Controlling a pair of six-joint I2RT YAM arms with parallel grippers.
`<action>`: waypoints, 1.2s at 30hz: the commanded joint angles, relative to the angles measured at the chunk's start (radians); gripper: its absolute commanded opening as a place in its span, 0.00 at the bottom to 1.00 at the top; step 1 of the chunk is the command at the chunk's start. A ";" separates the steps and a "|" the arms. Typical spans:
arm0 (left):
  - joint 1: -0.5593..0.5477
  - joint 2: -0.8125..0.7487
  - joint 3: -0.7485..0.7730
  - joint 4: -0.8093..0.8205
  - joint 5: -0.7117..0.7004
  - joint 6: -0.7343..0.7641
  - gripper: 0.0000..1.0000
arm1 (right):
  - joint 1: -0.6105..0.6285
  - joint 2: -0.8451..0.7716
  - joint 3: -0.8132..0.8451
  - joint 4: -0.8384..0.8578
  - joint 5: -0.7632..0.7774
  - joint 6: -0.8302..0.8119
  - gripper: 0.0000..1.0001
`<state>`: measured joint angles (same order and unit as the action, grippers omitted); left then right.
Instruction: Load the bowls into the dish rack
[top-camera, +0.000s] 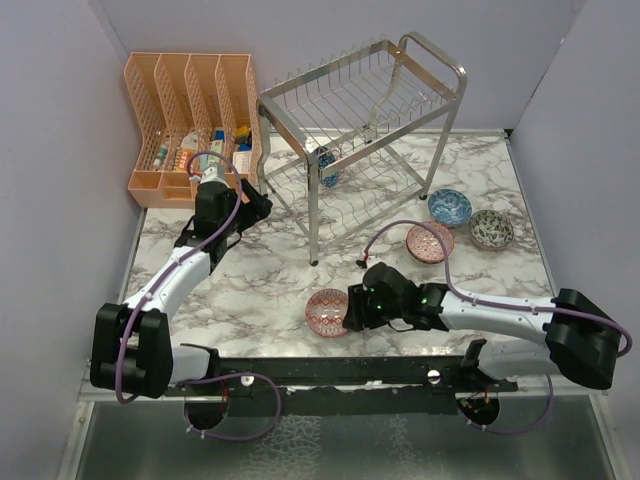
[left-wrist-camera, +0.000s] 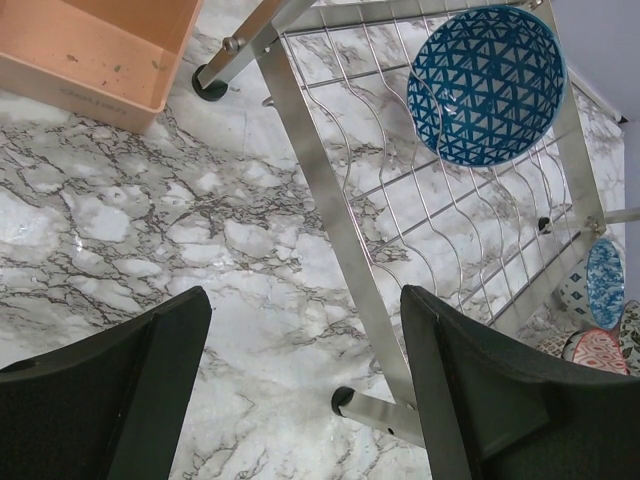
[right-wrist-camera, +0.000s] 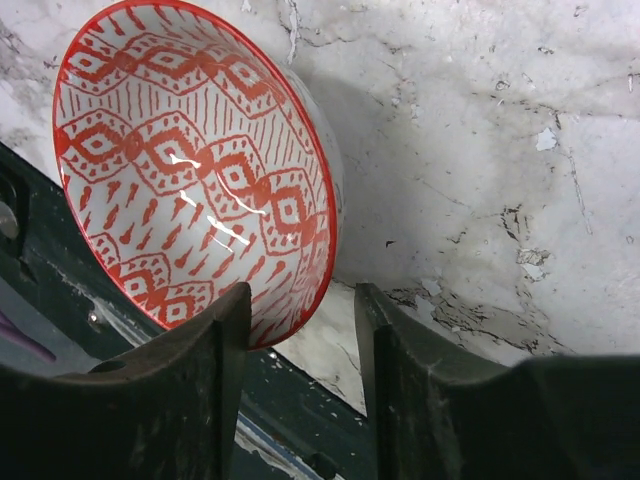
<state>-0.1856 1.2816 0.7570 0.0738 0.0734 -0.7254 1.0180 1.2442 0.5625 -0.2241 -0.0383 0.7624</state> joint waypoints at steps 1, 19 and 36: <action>-0.003 -0.036 -0.010 0.001 -0.007 0.014 0.80 | 0.030 0.018 0.004 0.021 0.104 0.077 0.44; -0.004 -0.051 -0.024 0.003 -0.004 0.014 0.80 | 0.063 0.050 0.034 0.021 0.269 0.104 0.01; -0.004 -0.104 -0.006 -0.024 -0.004 0.013 0.80 | 0.055 0.117 0.352 -0.129 0.877 -0.055 0.01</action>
<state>-0.1856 1.2087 0.7383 0.0616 0.0734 -0.7227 1.0798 1.3315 0.8494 -0.3550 0.6189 0.7437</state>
